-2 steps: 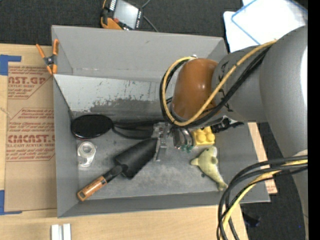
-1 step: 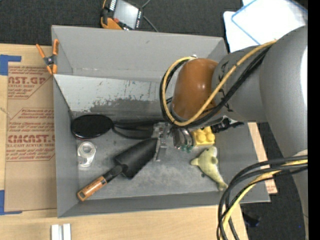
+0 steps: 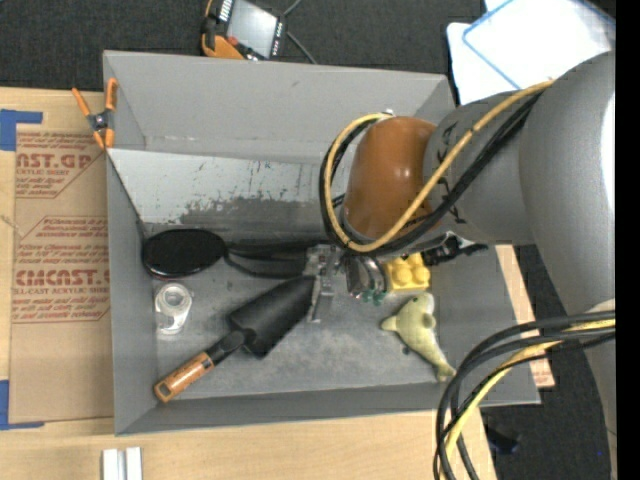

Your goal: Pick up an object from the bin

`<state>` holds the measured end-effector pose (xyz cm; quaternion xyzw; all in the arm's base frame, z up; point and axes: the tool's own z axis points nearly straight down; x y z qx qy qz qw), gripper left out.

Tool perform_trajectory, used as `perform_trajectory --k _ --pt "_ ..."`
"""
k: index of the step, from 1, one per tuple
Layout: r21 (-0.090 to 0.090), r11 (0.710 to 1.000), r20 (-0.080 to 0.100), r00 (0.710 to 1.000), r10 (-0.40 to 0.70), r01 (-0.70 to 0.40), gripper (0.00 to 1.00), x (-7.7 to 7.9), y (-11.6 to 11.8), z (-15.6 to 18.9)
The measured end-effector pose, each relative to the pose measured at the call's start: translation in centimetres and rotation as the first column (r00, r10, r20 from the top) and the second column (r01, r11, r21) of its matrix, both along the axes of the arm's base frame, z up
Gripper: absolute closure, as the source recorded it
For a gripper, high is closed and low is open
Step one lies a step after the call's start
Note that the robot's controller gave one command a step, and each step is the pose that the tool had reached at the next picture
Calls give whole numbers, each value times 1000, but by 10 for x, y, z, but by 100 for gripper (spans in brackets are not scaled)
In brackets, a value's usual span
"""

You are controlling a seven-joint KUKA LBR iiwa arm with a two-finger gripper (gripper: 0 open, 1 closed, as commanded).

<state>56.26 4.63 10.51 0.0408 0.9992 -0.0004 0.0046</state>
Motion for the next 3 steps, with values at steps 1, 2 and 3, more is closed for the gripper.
perform_trajectory --k 1,2,3 --pt "-3 1000 -1 1000 -11 11 100 -4 1 -8" --pt "0 1000 -3 1000 -12 12 0 -5 3 -8" --pt "0 1000 0 1000 -12 12 100 -4 3 -8"
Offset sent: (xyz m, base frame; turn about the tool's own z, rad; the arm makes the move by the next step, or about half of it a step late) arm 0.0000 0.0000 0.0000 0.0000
